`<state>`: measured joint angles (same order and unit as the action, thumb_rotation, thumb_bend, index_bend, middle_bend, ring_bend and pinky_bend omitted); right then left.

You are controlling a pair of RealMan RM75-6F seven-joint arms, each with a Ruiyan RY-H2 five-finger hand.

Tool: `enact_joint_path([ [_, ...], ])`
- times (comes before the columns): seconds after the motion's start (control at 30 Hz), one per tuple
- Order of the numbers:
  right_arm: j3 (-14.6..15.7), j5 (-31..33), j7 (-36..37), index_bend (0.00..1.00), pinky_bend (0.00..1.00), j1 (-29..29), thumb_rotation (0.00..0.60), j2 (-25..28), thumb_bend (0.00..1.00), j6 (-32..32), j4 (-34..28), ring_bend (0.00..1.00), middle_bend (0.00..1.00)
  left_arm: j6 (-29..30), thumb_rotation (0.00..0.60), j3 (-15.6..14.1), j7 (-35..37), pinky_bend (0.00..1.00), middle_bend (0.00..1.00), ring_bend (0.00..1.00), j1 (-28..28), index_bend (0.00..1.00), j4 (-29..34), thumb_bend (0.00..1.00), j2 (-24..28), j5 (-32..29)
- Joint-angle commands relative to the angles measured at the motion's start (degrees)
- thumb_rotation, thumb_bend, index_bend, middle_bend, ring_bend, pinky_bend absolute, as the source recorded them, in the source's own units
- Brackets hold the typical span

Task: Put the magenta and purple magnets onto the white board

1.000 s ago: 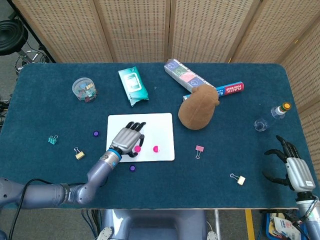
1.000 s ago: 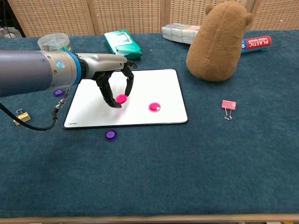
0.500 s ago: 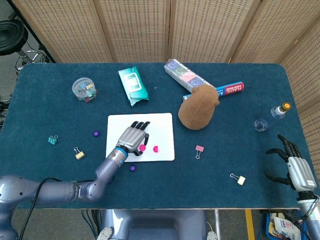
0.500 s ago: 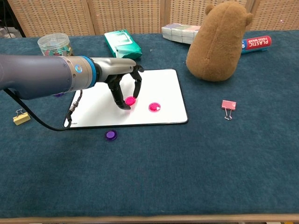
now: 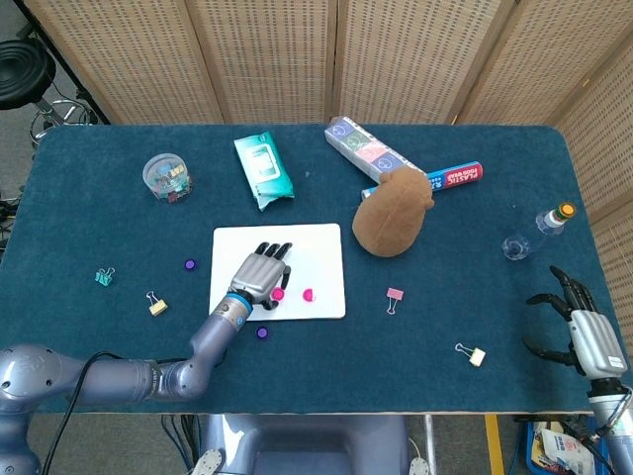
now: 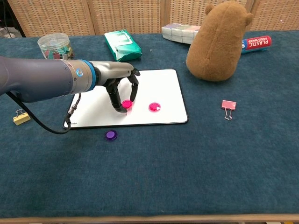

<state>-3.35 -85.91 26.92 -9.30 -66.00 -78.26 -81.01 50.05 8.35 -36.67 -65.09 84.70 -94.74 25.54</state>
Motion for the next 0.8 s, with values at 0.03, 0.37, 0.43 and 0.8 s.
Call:
enact_joint_path([
  [0.03, 0.0, -0.04, 0.06, 0.35, 0.0, 0.01, 0.6, 0.03, 0.23, -0.03, -0.02, 0.0, 0.0, 0.1, 0.6, -0.13, -0.22, 0.0, 0.0, 0.0, -0.06, 0.35, 0.44, 0.43, 0.31, -0.49],
  [0.37, -0.03, -0.08, -0.02, 0.35, 0.0, 0.04, 0.6, 0.06, 0.23, -0.06, -0.08, 0.0, 0.0, 0.66, 0.6, -0.55, 1.33, 0.0, 0.0, 0.0, 1.13, 0.29, 3.9, 0.43, 3.08, 2.3],
  [0.43, -0.01, -0.09, -0.03, 0.35, 0.0, 0.06, 0.6, 0.07, 0.23, -0.04, -0.11, 0.0, 0.0, 1.1, 0.6, -0.89, 1.68, 0.0, 0.0, 0.0, 1.65, 0.29, 4.78, 0.43, 3.95, 3.39],
  [0.8, 0.18, -0.63, -0.54, 0.35, 0.0, 0.13, 0.6, 0.07, 0.23, -0.39, -0.51, 0.0, 0.0, 6.57, 0.6, -3.75, 9.65, 0.0, 0.0, 0.0, 9.48, 0.27, 9.33, 0.11, 11.0, 16.64],
])
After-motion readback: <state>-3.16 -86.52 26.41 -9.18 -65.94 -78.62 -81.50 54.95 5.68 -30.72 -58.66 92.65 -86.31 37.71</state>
